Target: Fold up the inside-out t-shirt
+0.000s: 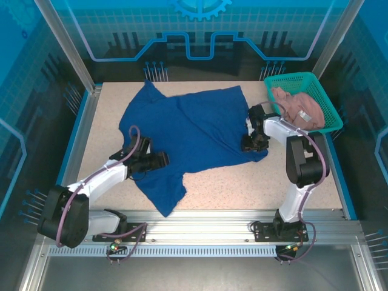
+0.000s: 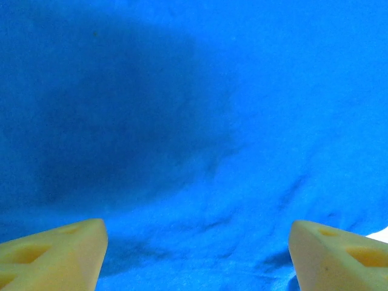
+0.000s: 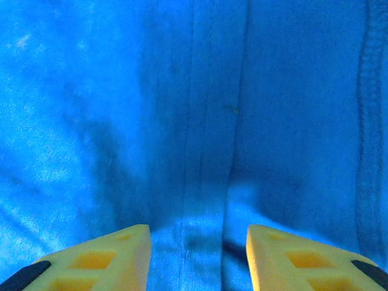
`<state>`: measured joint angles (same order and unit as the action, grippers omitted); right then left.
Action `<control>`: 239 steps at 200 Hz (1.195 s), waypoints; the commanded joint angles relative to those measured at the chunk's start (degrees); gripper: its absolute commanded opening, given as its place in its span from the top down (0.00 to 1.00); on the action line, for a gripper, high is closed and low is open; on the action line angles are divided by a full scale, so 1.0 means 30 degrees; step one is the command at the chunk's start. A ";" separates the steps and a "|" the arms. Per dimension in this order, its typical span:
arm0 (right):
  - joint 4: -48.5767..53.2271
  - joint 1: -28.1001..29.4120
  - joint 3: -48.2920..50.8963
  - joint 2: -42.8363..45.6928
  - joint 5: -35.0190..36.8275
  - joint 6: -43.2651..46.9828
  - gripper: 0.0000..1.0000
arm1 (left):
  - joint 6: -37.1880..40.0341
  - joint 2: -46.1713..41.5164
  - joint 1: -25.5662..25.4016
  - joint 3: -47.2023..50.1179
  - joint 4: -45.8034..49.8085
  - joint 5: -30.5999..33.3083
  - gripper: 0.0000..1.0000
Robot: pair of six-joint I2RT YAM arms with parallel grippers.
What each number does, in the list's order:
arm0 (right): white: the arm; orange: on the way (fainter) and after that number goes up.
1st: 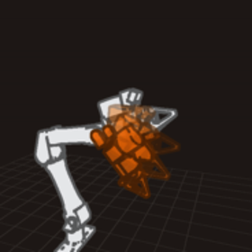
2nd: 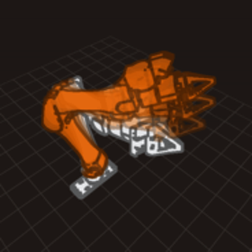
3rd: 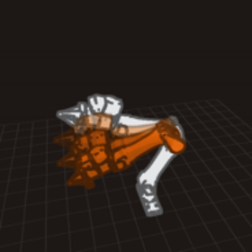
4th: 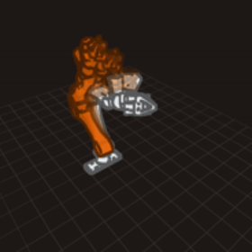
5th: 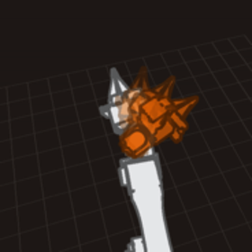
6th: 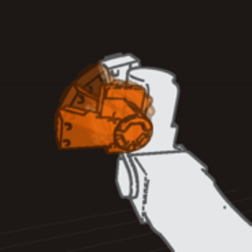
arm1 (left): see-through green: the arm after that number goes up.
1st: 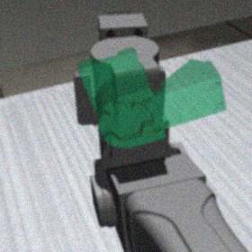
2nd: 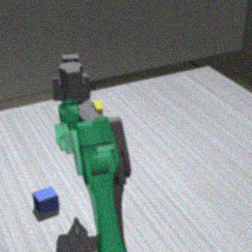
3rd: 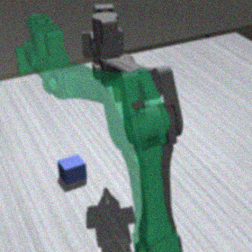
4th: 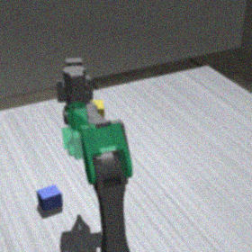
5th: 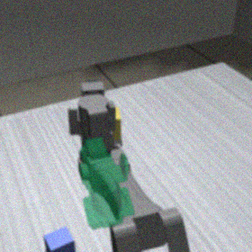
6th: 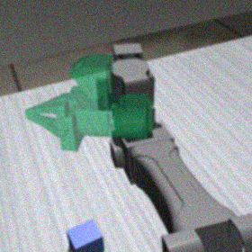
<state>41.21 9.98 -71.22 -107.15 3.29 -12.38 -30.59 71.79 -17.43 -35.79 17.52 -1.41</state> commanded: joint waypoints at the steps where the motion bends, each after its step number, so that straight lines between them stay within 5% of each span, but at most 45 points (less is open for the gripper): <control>1: 0.0040 -0.0434 -0.0801 -0.0886 -0.0736 -0.0176 0.55 | -0.0550 -0.0345 -0.0137 0.0926 0.0300 -0.0576 0.20; 56: 0.0116 -0.0681 -0.1273 -0.1338 -0.0735 -0.0270 0.81 | -0.0715 -0.0112 -0.0107 0.2287 0.0209 -0.0144 0.19; 139: 0.0820 -0.1416 -0.2241 -0.0962 0.0477 0.0163 1.00 | -0.0938 -0.0009 -0.0137 0.2289 0.0970 -0.0350 0.19; 169: 0.1204 -0.1430 -0.2371 -0.0622 -0.0086 0.0202 1.00 | -0.0960 -0.0256 -0.0137 0.2396 0.0999 -0.0292 0.19; 205: 0.0773 -0.1159 0.0176 0.1160 -0.2116 -0.0314 0.69 | -0.0981 -0.0286 -0.0137 0.2466 0.0803 -0.0381 0.18; 239: 0.0809 -0.1128 0.1028 0.1059 -0.1781 -0.0465 0.63 | -0.0821 -0.0115 -0.0137 0.2379 0.0708 -0.0554 0.18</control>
<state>42.63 6.37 -69.67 -104.33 -0.54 -13.06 -32.27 71.50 -17.43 -29.82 17.47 -1.58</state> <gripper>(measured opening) 0.365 0.814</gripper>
